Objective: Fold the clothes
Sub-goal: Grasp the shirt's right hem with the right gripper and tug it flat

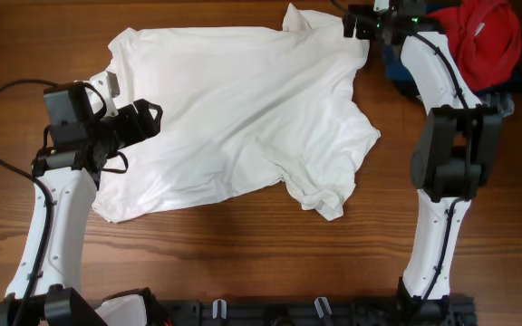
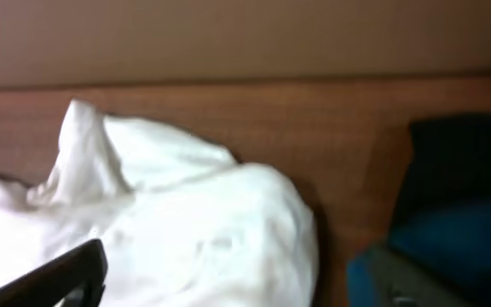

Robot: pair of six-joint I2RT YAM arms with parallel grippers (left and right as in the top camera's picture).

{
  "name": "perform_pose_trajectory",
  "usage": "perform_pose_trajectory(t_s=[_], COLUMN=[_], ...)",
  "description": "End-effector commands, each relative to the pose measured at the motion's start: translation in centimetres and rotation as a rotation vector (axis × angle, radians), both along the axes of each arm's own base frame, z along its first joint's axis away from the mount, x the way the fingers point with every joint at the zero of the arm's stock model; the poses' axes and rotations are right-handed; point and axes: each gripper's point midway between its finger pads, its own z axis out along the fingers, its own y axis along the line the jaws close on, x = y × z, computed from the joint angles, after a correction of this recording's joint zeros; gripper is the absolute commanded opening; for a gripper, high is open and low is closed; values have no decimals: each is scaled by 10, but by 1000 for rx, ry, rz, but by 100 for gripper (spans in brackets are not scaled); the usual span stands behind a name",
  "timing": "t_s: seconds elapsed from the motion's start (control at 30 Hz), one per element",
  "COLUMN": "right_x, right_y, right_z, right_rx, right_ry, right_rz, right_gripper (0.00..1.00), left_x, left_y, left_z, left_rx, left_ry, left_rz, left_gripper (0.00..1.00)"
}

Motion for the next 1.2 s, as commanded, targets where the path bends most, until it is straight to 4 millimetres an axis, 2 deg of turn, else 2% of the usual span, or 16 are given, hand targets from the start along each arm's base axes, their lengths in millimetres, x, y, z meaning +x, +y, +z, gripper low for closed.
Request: perform_pose_trajectory(t_s=[0.0,0.07,0.13,0.2,0.27,0.33,0.4,0.5,0.67,0.77,0.83,0.97,1.03,1.17], right_x=[-34,-70,-111,-155,-190,-214,-233,-252,-285,-312,-330,-361,-370,-381], right_y=[18,31,44,50,54,58,59,67,79,79,80,78,79,96], right_z=[87,103,108,97,82,70,62,64,70,63,53,22,5,-25], right_rx=[70,135,202,224,199,144,67,-3,-60,-79,-66,-31,-9,56], right_ry=[-28,59,185,365,519,627,708,752,778,799,805,803,804,827], right_rz=[73,127,171,171,162,143,85,31,-62,-127,-164,-241,-266,-216], right_gripper=[100,100,99,100,98,95,95,95,95,96,96,96,96,95], left_x=[3,3,2,-1,-5,-12,-21,-46,-98,-123,-135,-145,-149,-155], left_y=[4,4,3,3,3,9,17,31,48,51,52,58,60,68], left_z=[3,3,2,0,-3,-3,-2,2,5,2,-4,-17,-27,-52], left_rx=[40,40,40,37,34,29,21,2,-31,-61,-72,-63,-72,-80], left_ry=[-14,-14,-7,9,28,50,71,128,249,322,377,444,479,530], left_rz=[1,1,0,0,3,23,53,115,222,269,291,353,400,511], left_gripper=[87,88,89,90,90,91,91,91,96,98,100,100,100,100])
